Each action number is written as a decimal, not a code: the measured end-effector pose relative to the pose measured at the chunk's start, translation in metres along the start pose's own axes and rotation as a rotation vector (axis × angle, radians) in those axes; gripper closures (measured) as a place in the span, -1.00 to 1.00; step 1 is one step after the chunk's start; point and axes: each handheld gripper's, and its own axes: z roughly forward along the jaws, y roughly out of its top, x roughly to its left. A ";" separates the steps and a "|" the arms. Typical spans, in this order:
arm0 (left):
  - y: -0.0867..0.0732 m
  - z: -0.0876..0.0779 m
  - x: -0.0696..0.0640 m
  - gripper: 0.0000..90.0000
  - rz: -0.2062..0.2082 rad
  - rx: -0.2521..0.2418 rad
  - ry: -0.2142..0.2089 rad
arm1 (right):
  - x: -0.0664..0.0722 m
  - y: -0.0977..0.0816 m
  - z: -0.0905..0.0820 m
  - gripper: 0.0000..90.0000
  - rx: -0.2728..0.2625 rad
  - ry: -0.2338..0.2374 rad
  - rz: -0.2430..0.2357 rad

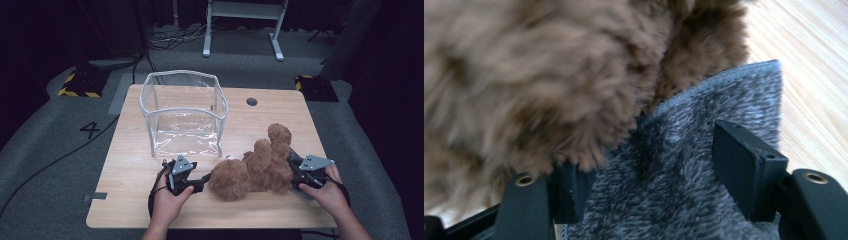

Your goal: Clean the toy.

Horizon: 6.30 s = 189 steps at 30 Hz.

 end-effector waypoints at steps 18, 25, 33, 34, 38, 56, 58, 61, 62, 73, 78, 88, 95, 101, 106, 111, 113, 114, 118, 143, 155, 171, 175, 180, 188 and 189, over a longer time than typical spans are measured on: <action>-0.017 0.023 -0.042 -0.52 0.328 0.068 -0.151 | 0.000 -0.010 -0.003 -0.19 -0.057 0.026 0.096; -0.006 0.038 -0.048 -0.51 0.378 0.104 -0.077 | 0.000 -0.005 -0.002 -0.05 -0.064 0.038 0.115; 0.008 0.039 -0.043 0.24 0.327 0.130 -0.102 | -0.001 -0.002 -0.005 0.04 -0.068 0.036 0.122; 0.008 0.038 -0.042 0.29 0.315 0.130 -0.108 | -0.002 -0.002 -0.005 0.04 -0.069 0.037 0.124; 0.010 0.036 -0.036 0.46 0.235 0.126 -0.141 | -0.003 -0.003 -0.010 -0.03 -0.078 0.035 0.129; 0.013 0.037 -0.007 0.49 -0.137 0.096 -0.228 | 0.013 -0.005 -0.029 -0.18 -0.191 0.104 0.085; 0.012 0.037 -0.006 0.49 -0.147 0.093 -0.233 | 0.018 -0.002 -0.021 -0.18 -0.179 0.112 0.068; 0.012 0.037 -0.006 0.47 -0.138 0.091 -0.230 | 0.023 0.001 -0.009 -0.08 -0.171 0.131 0.059; 0.012 0.036 -0.006 0.46 -0.129 0.093 -0.227 | 0.024 0.003 -0.007 0.01 -0.172 0.132 0.052; 0.020 0.019 -0.015 0.26 -0.060 0.103 -0.202 | 0.022 0.023 -0.025 0.89 -0.242 0.148 0.007; 0.029 -0.001 -0.018 0.08 -0.083 0.066 -0.224 | 0.020 0.038 -0.054 0.89 -0.275 0.179 0.074; 0.037 -0.029 -0.021 0.03 -0.059 -0.036 -0.102 | 0.033 0.061 -0.088 0.90 -0.278 0.196 0.143; 0.030 -0.009 -0.024 -0.05 -0.005 0.011 -0.101 | 0.028 0.068 -0.056 0.98 -0.228 0.183 0.125; 0.029 0.005 -0.027 -0.19 0.077 0.029 -0.092 | 0.020 0.060 -0.044 0.78 -0.241 0.182 0.157; 0.025 0.015 -0.027 -0.35 0.141 0.050 -0.076 | 0.013 0.047 -0.058 0.59 -0.233 0.120 0.154; 0.023 0.024 -0.024 -0.38 0.146 0.065 -0.100 | -0.004 0.017 -0.069 0.44 -0.148 0.030 0.208; 0.021 0.026 -0.022 -0.37 0.145 0.075 -0.106 | -0.006 0.003 -0.067 0.39 -0.096 0.009 0.223; 0.021 0.027 -0.021 -0.36 0.148 0.077 -0.108 | -0.007 -0.004 -0.066 0.35 -0.073 0.004 0.227; 0.018 0.029 -0.022 -0.22 0.155 0.112 -0.112 | -0.007 -0.029 -0.059 0.06 0.006 0.002 0.259; 0.021 0.022 -0.035 0.11 0.182 0.137 -0.206 | -0.009 -0.049 -0.084 0.71 0.024 -0.024 0.345; 0.006 0.039 -0.026 -0.33 0.099 0.159 -0.170 | 0.022 0.029 -0.108 0.70 -0.182 0.114 0.195; 0.013 0.041 -0.042 0.71 0.215 0.164 -0.169 | 0.078 0.116 -0.037 0.68 -0.283 0.328 0.053; 0.016 0.038 -0.047 0.76 0.221 0.166 -0.190 | 0.095 0.129 -0.021 0.67 -0.275 0.324 -0.015; 0.017 0.034 -0.052 0.79 0.213 0.175 -0.213 | 0.109 0.138 -0.013 0.67 -0.268 0.327 -0.081; 0.019 0.026 -0.051 0.81 0.212 0.146 -0.213 | 0.095 0.125 -0.012 0.67 -0.267 0.301 -0.055; 0.019 0.026 -0.050 0.81 0.213 0.145 -0.213 | 0.091 0.122 -0.013 0.68 -0.267 0.292 -0.046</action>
